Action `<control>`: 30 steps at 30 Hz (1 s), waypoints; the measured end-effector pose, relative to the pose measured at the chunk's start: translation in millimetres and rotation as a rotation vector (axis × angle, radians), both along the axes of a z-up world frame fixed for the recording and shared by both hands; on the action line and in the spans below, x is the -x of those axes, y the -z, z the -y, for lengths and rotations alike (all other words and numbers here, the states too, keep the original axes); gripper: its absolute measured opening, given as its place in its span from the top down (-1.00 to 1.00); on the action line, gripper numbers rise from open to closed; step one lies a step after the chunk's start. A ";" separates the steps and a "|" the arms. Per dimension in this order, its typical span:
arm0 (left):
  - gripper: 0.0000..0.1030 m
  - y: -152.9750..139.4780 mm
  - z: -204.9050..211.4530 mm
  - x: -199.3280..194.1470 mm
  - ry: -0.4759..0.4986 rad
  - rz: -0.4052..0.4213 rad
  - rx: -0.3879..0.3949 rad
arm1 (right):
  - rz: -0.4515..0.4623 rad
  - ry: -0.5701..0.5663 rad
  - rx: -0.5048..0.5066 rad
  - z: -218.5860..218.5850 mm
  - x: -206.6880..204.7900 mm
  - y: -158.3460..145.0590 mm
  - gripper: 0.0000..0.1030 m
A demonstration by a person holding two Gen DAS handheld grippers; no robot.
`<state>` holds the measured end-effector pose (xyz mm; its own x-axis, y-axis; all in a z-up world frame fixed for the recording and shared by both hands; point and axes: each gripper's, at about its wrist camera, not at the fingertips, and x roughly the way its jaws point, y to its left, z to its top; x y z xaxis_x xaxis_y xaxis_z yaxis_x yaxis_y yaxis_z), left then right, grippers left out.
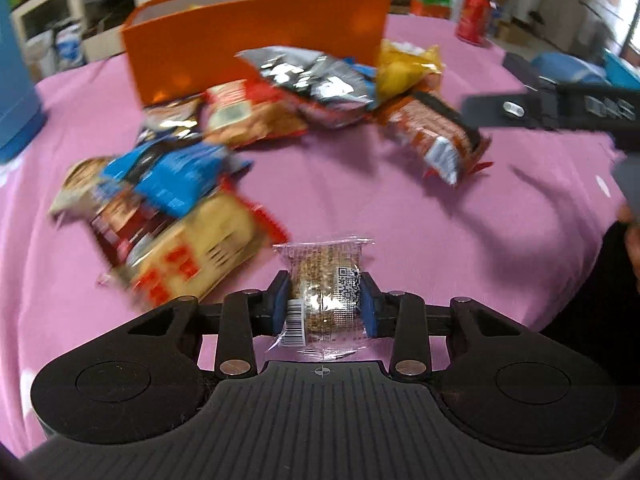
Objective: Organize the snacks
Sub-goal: 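Grasp clear granola bar with left tool while right grasps brown wrapped snack, then carry both snacks into the orange box and open both tools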
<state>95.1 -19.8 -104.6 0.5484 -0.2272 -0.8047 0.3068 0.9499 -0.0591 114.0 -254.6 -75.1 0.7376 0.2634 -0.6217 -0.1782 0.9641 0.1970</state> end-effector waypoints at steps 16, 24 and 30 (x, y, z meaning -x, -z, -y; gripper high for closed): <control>1.00 -3.5 -18.7 -2.2 -0.074 -0.014 0.111 | 0.033 -0.072 0.148 -27.1 2.0 -2.6 0.09; 1.00 -17.1 -21.1 3.6 -0.091 0.006 0.133 | -0.013 -0.004 0.135 -0.6 26.7 4.2 0.09; 1.00 -31.5 -18.2 -0.2 -0.079 0.019 0.176 | -0.017 0.048 0.091 19.1 30.3 1.4 0.09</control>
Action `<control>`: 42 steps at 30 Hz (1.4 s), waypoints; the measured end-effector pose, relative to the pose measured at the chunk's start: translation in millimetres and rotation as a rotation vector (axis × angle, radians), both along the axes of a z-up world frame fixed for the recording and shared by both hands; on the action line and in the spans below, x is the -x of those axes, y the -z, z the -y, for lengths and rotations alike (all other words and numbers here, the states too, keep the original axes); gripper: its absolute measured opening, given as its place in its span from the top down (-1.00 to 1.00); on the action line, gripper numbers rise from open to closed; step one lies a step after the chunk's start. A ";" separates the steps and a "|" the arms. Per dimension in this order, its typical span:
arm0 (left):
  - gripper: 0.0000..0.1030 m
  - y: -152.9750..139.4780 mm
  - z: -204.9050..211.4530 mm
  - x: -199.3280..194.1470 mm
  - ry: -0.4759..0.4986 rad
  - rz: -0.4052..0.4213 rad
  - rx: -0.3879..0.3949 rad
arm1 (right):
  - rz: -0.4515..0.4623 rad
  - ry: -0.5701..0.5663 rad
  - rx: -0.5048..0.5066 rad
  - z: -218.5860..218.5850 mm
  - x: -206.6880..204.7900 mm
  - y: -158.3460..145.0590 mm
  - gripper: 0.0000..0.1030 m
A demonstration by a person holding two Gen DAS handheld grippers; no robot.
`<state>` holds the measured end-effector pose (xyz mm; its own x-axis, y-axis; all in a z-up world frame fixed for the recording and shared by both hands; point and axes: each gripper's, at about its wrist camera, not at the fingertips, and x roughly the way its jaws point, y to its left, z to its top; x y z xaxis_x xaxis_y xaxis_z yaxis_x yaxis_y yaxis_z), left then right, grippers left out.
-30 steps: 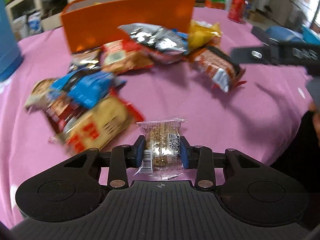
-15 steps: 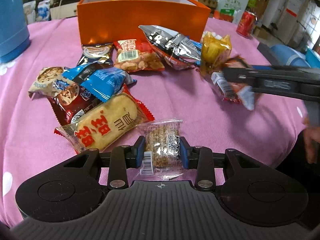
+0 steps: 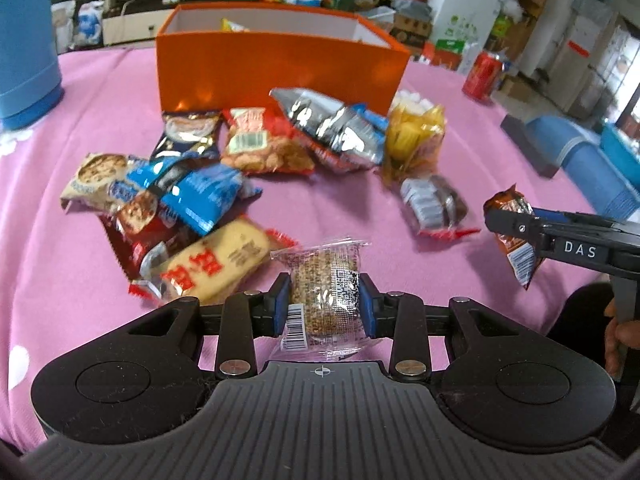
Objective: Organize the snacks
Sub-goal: 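Carry both snacks into the orange box and open both tools, then move left tool to red-labeled bread while right approaches brown wrapped snack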
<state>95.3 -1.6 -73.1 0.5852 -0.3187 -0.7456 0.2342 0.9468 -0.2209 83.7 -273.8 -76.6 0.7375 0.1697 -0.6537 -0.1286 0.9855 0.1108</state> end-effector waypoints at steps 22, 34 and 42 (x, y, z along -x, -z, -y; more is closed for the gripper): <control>1.00 -113.5 -5.9 -209.7 -0.076 0.260 0.014 | 0.254 -0.113 -0.055 -42.3 -214.4 -92.5 0.08; 1.00 -36.0 10.7 -298.5 -0.093 0.159 -0.037 | 0.142 -0.170 0.023 -75.4 -296.1 -21.4 0.05; 0.47 -29.1 7.6 -288.1 -0.115 0.177 -0.038 | 0.151 -0.167 0.039 -77.5 -295.4 -13.5 -0.24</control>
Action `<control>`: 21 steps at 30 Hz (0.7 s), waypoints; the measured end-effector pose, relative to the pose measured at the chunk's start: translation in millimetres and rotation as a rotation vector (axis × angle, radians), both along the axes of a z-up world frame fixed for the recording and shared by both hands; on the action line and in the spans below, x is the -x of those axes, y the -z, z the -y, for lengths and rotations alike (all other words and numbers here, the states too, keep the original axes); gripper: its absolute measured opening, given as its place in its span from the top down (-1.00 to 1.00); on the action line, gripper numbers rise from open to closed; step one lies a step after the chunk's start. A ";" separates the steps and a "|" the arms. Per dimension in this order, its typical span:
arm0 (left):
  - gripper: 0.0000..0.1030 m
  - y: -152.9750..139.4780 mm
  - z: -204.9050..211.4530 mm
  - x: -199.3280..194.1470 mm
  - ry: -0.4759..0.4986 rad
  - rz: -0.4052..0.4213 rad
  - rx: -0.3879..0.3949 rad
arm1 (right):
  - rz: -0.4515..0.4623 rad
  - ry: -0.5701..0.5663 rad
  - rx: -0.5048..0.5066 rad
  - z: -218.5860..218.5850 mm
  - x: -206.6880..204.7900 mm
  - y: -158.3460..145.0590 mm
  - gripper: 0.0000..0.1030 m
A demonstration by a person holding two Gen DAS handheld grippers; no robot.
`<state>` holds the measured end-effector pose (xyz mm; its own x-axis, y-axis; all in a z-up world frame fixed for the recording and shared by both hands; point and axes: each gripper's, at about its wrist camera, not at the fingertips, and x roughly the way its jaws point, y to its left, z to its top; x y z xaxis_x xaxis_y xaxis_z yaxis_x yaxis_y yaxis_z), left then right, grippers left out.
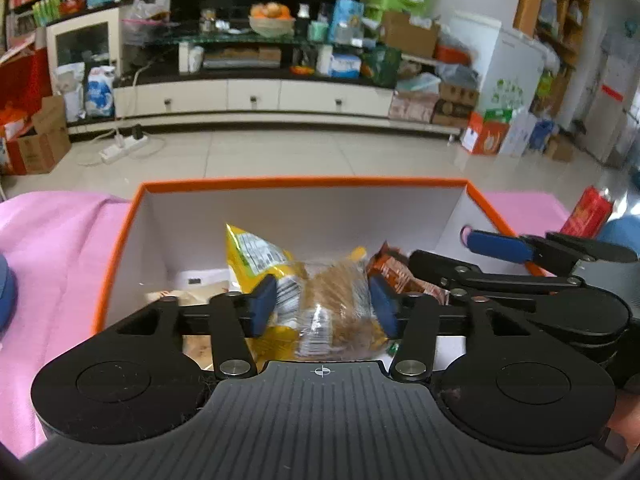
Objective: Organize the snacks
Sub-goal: 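Move left tool to red-labeled bread while right approaches brown wrapped snack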
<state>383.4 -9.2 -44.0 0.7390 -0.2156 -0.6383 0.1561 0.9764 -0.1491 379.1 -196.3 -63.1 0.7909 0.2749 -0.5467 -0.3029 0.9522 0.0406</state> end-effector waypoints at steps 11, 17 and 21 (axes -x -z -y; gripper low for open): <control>-0.03 -63.0 -4.6 105.4 0.015 0.104 -0.006 | 0.100 0.035 -0.077 33.8 102.8 -66.7 -0.82; -0.20 -52.6 -24.3 205.8 -0.018 0.066 0.011 | 0.082 0.061 -0.097 50.1 204.4 -55.9 -0.86; -0.20 -14.2 -35.9 269.6 -0.065 -0.063 0.018 | 0.031 0.098 -0.120 57.0 255.1 -14.9 -0.97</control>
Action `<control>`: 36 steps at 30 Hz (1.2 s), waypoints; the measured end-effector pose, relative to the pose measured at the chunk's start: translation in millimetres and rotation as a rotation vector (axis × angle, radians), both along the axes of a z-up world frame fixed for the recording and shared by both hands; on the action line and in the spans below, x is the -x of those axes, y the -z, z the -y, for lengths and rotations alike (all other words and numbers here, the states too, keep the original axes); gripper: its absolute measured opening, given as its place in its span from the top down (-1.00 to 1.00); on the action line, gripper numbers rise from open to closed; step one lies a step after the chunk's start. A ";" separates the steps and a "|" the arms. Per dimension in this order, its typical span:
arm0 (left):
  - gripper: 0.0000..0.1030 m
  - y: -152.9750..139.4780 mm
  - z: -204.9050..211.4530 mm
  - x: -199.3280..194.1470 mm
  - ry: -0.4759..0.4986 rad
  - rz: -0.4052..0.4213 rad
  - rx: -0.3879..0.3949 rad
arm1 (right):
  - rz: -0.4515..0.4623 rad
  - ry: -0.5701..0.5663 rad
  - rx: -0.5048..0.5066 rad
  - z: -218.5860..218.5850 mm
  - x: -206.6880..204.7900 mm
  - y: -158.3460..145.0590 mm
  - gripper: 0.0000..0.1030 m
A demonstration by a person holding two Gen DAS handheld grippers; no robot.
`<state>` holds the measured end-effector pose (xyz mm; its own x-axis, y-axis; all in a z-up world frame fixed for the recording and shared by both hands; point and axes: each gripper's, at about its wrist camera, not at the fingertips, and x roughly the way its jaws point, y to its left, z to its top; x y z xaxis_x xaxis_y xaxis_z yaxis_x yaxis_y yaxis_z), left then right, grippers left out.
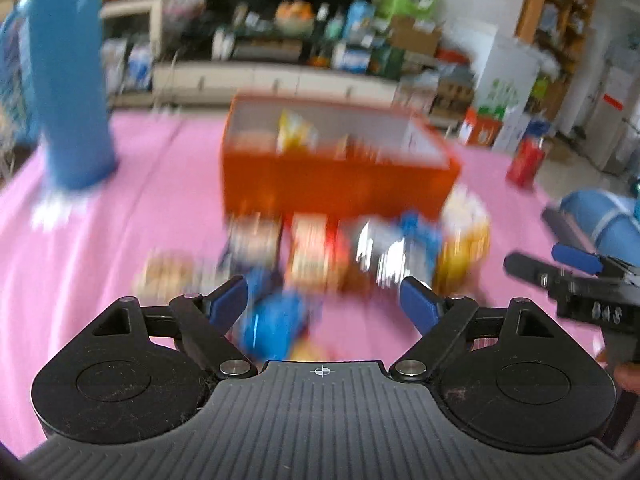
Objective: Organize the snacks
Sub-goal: 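Move left tool to red-labeled bread while right approaches brown wrapped snack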
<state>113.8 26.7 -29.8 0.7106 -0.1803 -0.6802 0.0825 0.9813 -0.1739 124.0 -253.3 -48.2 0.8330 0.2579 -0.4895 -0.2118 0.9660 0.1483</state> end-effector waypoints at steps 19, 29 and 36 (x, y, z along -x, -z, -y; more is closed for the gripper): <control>0.22 57.6 8.6 0.1 -0.043 -0.094 -0.181 | -0.157 0.072 -0.208 43.4 0.6 33.5 -0.97; 0.50 72.8 31.3 22.1 0.098 -0.151 -0.180 | -0.198 0.072 -0.184 41.4 -4.4 42.0 -0.97; 0.15 64.0 29.1 18.2 0.049 -0.097 -0.191 | -0.235 0.017 -0.056 13.9 -10.3 53.6 -0.97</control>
<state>95.7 -2.3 -93.8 0.6339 -0.0746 -0.7698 0.1234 0.9923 0.0055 134.3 -267.2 -101.7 0.7021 0.2772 -0.6559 -0.1494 0.9580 0.2449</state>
